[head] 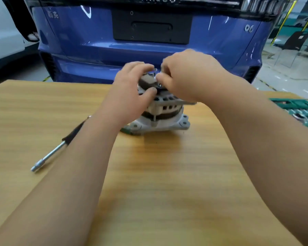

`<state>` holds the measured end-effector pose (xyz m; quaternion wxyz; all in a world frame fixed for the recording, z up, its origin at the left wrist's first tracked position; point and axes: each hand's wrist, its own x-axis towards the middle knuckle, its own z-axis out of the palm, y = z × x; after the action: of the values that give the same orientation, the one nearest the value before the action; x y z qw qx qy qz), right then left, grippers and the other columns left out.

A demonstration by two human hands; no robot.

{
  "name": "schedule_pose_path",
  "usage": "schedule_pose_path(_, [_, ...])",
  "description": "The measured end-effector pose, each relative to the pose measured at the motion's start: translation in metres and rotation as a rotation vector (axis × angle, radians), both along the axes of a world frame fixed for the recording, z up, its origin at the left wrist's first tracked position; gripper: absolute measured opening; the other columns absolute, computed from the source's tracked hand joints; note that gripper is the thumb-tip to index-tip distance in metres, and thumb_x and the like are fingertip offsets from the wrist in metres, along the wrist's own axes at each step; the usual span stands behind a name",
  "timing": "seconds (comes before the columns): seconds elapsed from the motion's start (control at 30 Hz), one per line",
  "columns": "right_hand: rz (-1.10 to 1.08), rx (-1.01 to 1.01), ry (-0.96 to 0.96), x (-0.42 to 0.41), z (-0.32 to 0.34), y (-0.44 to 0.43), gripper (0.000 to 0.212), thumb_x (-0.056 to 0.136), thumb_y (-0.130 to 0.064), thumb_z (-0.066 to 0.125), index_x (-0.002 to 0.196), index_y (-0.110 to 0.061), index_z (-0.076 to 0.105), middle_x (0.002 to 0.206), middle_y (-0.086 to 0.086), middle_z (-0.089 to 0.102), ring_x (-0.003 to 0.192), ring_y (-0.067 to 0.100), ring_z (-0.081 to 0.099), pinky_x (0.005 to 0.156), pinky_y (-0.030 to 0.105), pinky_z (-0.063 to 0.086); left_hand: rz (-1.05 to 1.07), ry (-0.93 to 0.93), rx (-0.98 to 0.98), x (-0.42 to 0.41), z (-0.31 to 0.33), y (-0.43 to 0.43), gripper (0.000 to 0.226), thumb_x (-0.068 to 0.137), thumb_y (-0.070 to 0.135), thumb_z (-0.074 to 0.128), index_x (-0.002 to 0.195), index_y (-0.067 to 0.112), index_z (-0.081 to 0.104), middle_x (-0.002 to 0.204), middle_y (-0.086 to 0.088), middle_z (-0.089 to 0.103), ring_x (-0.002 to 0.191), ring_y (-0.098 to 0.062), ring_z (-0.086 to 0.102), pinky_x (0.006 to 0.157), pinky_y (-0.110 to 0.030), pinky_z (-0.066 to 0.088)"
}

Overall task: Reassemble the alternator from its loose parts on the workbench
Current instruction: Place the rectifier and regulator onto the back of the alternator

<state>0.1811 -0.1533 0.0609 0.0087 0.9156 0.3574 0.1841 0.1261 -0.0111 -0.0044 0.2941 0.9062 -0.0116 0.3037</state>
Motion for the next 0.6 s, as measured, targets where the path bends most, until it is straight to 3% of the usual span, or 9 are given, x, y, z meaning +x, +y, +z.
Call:
schedule_pose_path(0.1, [0.017,0.234,0.120,-0.037,-0.030,-0.029,0.019,0.098,-0.032,0.038,0.091,-0.023,0.053,0.090,0.002,0.058,0.080,0.026,0.053,0.063,0.036,0.041,0.140,-0.072,-0.026,-0.046,-0.032,-0.028,0.029,0.088,0.025,0.065,0.117,0.022,0.059,0.117,0.004,0.053,0.114,-0.016,0.045,0.095,-0.020,0.030])
schedule_pose_path(0.2, [-0.048,0.267,0.394,-0.079,-0.077,-0.054,0.022,0.097,-0.023,0.041,0.115,-0.022,0.054,0.114,0.003,0.059,0.098,0.026,0.056,0.084,0.041,0.049,0.123,-0.008,0.091,-0.103,-0.076,-0.061,0.007,0.085,0.019,0.068,0.089,0.016,0.064,0.092,0.002,0.057,0.097,-0.027,0.049,0.086,-0.027,0.032])
schedule_pose_path(0.37, [-0.123,0.107,0.494,-0.133,-0.141,-0.095,0.039,0.097,-0.034,0.045,0.133,-0.021,0.047,0.135,0.005,0.050,0.121,0.025,0.048,0.100,0.042,0.043,0.076,0.293,0.257,-0.149,-0.111,-0.088,0.017,0.093,0.037,0.054,0.096,0.024,0.066,0.098,0.005,0.061,0.099,-0.020,0.047,0.088,-0.035,0.041])
schedule_pose_path(0.6, [-0.053,0.243,0.436,-0.164,-0.171,-0.116,0.035,0.096,-0.036,0.045,0.125,-0.022,0.057,0.127,0.000,0.054,0.117,0.021,0.047,0.101,0.039,0.040,0.154,0.283,0.308,-0.147,-0.110,-0.097,0.024,0.092,0.037,0.050,0.100,0.022,0.067,0.100,0.002,0.062,0.102,-0.020,0.051,0.086,-0.036,0.044])
